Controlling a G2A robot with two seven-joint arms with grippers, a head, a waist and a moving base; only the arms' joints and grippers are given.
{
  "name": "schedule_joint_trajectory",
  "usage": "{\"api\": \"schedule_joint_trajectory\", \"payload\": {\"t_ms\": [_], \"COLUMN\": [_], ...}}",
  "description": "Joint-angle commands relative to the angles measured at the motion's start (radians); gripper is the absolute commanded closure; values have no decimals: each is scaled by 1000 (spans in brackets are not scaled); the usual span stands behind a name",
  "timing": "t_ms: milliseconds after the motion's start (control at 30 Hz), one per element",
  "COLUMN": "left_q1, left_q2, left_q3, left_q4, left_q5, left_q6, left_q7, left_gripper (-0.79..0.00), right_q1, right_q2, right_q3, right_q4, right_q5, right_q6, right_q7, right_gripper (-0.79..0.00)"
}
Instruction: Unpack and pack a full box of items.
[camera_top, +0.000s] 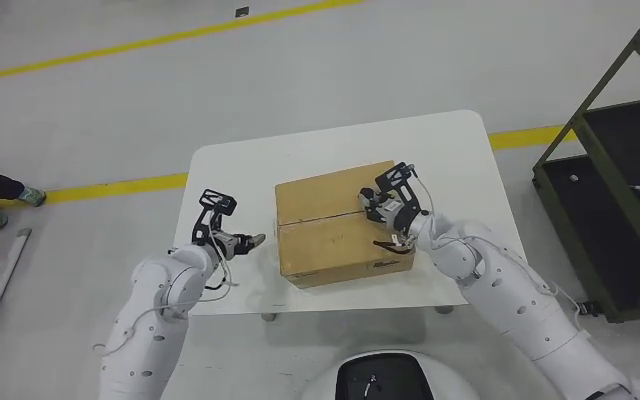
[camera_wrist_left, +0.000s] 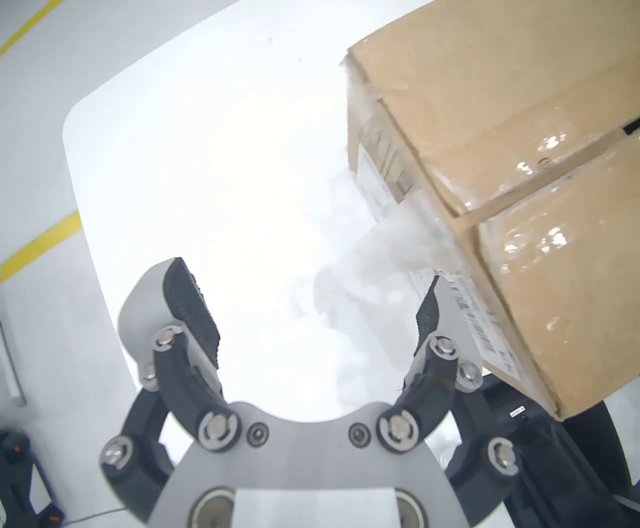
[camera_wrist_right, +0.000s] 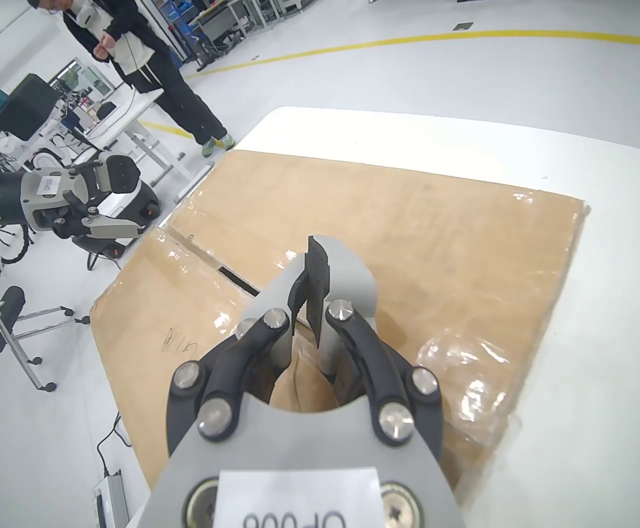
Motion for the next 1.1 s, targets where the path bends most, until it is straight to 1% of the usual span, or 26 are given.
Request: {"api": "schedule_joint_trajectory", "payload": {"t_ms": [0,233,267,433,567,700,867,1067], "left_q1": [0,0,9,19,7,-12,-40,-83], "left_q2": [0,0,-2,-3,-7,-11,-23,-40], "left_q3": [0,0,-2,15,51,84,128,171], "left_q4": [0,0,3,8,52,98,157,228], "left_q5": [-1,-1,-28,-13,-32,-18,-25,-39], "left_q6": [-1,-1,2,-49,-138,-206,-231,-222], "left_q7": [0,0,19,46,56,93,153,231], "left_gripper": [-785,-785,-785,-785,-785,-785,-785,-785], "right_q1": [2,5,4,5,2,-2,-8,-11], "right_q2": [-1,-4,-4,-7,-9,-10,-10,-12], "right_q3": [0,5,6,8,10,14,20,25], "right_q4": [1,3,4,8,4,2,-1,-4], "right_q5": [3,6,7,9,20,19,18,20], "right_q6": [-3,-13,-13,-14,-11,-10,-8,-8], "right_q7": [2,12,13,17,18,20,25,25], "right_gripper": [0,0,0,0,0,0,0,0]}}
